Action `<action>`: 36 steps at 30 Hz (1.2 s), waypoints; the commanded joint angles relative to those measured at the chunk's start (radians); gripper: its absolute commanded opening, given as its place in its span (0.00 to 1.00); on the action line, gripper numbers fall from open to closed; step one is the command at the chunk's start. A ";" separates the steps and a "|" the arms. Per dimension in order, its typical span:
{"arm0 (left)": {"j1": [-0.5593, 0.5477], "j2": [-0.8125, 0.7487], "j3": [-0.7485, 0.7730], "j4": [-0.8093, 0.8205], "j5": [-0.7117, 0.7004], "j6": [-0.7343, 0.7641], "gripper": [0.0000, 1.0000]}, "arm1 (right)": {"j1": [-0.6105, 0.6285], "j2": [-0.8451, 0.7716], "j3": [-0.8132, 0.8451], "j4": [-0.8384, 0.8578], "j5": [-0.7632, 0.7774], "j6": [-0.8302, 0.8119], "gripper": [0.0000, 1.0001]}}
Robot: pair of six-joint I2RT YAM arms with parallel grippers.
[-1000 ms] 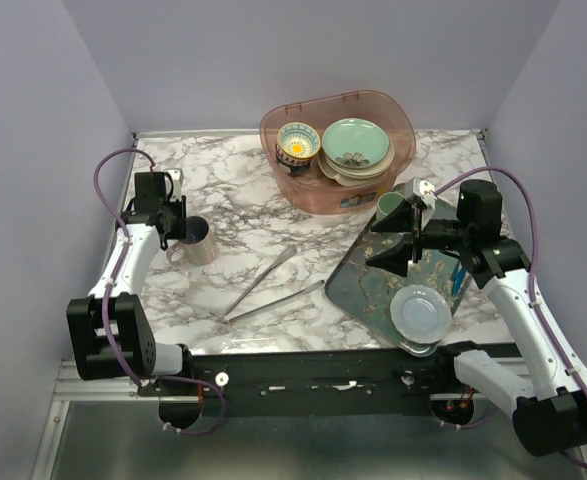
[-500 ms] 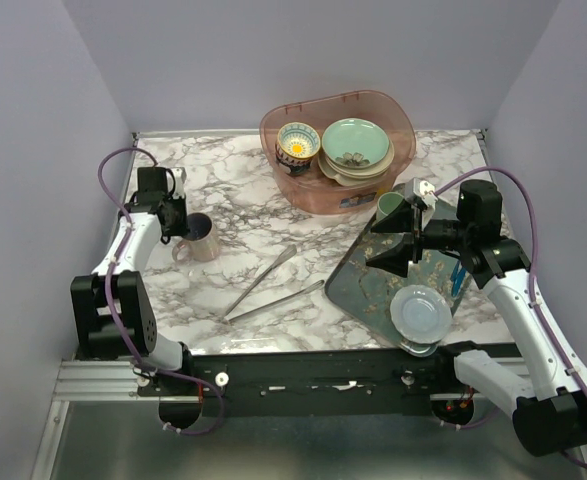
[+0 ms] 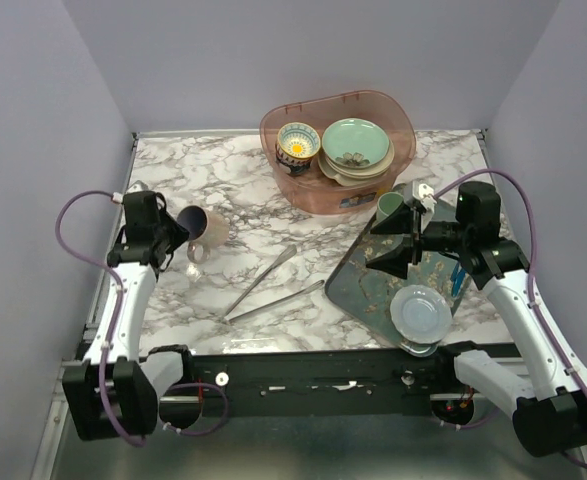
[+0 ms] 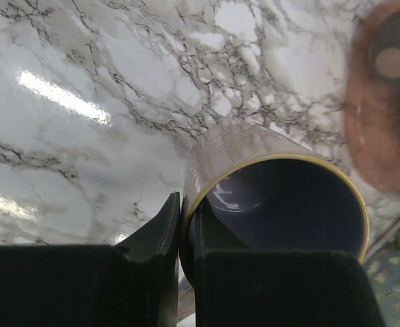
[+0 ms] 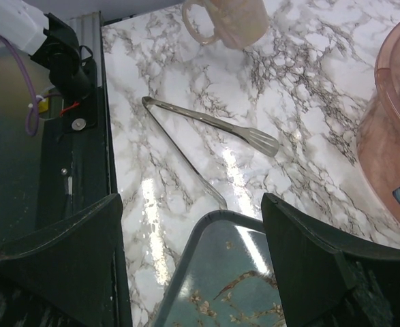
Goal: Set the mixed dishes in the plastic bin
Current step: Pick up the cup at the center of the board.
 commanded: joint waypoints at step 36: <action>-1.085 0.177 0.373 -0.018 -0.855 -0.797 0.00 | 0.444 0.173 0.365 -0.031 0.923 0.440 0.99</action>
